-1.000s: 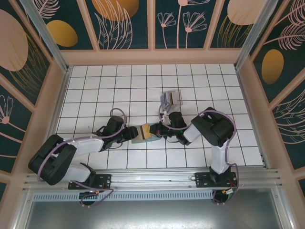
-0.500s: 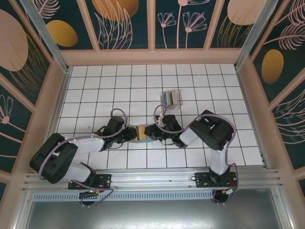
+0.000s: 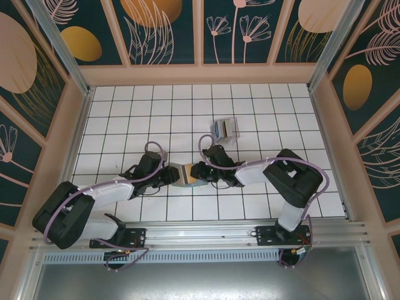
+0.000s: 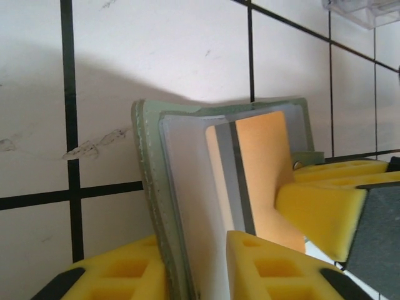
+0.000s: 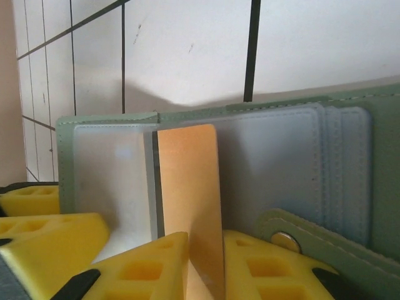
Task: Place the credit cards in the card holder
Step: Insert the credit card into the card slot.
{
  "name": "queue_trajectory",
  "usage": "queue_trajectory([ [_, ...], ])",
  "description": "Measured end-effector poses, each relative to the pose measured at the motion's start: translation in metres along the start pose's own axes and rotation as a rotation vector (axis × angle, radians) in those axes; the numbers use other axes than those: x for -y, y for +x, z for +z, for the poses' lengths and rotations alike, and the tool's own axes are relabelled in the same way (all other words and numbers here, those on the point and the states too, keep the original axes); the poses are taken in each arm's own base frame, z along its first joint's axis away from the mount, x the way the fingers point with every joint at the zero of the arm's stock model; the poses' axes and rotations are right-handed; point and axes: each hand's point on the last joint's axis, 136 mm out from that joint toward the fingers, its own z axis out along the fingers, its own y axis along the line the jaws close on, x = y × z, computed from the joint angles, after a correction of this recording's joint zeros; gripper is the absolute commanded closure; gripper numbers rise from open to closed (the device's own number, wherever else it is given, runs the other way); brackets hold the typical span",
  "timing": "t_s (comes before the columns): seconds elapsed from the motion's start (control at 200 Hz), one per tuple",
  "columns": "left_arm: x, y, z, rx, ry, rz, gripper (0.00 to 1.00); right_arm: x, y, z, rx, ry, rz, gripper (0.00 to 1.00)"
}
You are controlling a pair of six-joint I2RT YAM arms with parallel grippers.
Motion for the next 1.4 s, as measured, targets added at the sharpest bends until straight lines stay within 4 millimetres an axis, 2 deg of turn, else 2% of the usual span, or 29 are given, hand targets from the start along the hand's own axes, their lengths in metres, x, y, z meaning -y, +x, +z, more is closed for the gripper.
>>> queue_trajectory([
  [0.06,0.000,0.000,0.000,0.001,0.002,0.001,0.89,0.000,0.000,0.000,-0.003,0.009,-0.002,0.77],
  [0.155,0.000,0.000,-0.001,0.001,0.004,0.001,1.00,-0.002,0.000,0.000,0.003,0.018,-0.008,0.69],
  [0.636,0.003,0.003,0.001,-0.006,0.032,0.012,1.00,-0.001,0.003,-0.003,0.004,0.074,-0.034,0.67],
  [0.861,0.003,0.009,0.002,-0.014,0.066,-0.003,1.00,-0.001,0.006,-0.003,-0.007,0.115,-0.045,0.77],
  [1.071,-0.001,0.011,0.004,-0.019,0.064,-0.025,1.00,-0.007,0.008,0.006,-0.024,0.106,-0.043,0.78],
  [1.171,-0.002,0.011,0.004,-0.020,0.061,-0.030,0.85,-0.009,0.009,0.007,-0.031,0.099,-0.038,0.77],
  [1.396,-0.003,0.011,0.004,-0.021,0.055,-0.032,0.82,-0.010,0.009,0.007,-0.033,0.095,-0.037,0.75],
])
